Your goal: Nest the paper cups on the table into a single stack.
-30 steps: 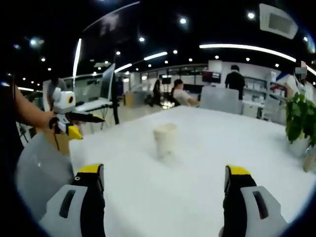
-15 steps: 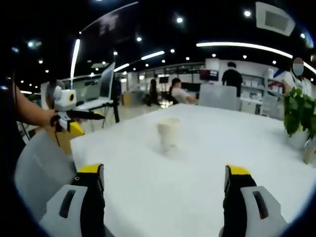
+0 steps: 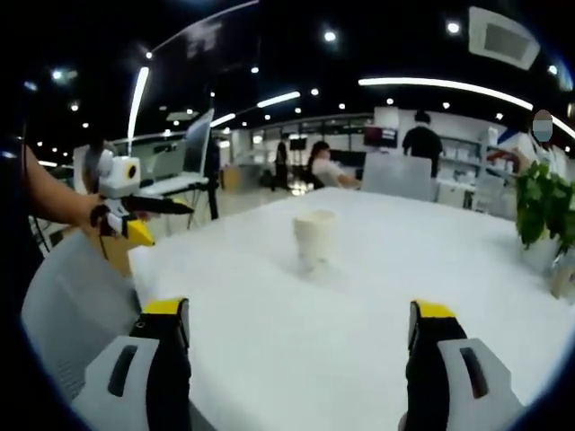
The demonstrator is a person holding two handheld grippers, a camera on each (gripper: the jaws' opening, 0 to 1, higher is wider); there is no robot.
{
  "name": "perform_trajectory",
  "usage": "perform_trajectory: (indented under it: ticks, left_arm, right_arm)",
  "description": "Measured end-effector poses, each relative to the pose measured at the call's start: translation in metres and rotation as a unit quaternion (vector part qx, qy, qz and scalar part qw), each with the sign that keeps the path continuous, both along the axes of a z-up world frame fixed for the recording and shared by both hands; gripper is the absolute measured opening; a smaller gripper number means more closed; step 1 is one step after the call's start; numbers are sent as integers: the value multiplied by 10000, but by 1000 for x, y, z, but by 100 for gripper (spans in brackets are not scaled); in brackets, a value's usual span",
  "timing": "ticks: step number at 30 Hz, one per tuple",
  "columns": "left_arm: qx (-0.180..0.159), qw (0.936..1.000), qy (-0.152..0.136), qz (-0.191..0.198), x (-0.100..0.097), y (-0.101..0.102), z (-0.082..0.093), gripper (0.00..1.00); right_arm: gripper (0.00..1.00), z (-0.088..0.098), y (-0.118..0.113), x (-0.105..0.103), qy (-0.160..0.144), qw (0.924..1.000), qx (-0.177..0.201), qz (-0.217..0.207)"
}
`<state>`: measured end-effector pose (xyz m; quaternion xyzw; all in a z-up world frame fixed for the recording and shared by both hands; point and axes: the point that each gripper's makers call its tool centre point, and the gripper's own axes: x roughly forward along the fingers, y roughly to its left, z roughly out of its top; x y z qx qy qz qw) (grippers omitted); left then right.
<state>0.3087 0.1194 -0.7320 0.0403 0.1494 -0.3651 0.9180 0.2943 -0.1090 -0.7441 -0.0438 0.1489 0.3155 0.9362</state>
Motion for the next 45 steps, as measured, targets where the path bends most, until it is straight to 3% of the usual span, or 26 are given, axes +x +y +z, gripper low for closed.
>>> perform_trajectory:
  ticks: [6,14,25,32,45]
  left_arm:
    - [-95,9998,60,140,4,6,-2,99]
    - [-44,9999,78,144,4,6,-4,99]
    - [108,9999,42,-31,0,-1,-6,99]
    - [252,9995,-168,73,2,3,0,99]
    - [311,9994,-130,25,1,0,-2,99]
  right_arm:
    - [100,-2,4,-1,14,10000,-35,92]
    - [100,-2,-5,4,2,9999,31,-129]
    - [100,-1,-7,5,-83,9998,5,-208]
    - [100,1,-13,6,-107,9994,17,-342]
    - [100,1,-6,4,-162,9997,-118,-171]
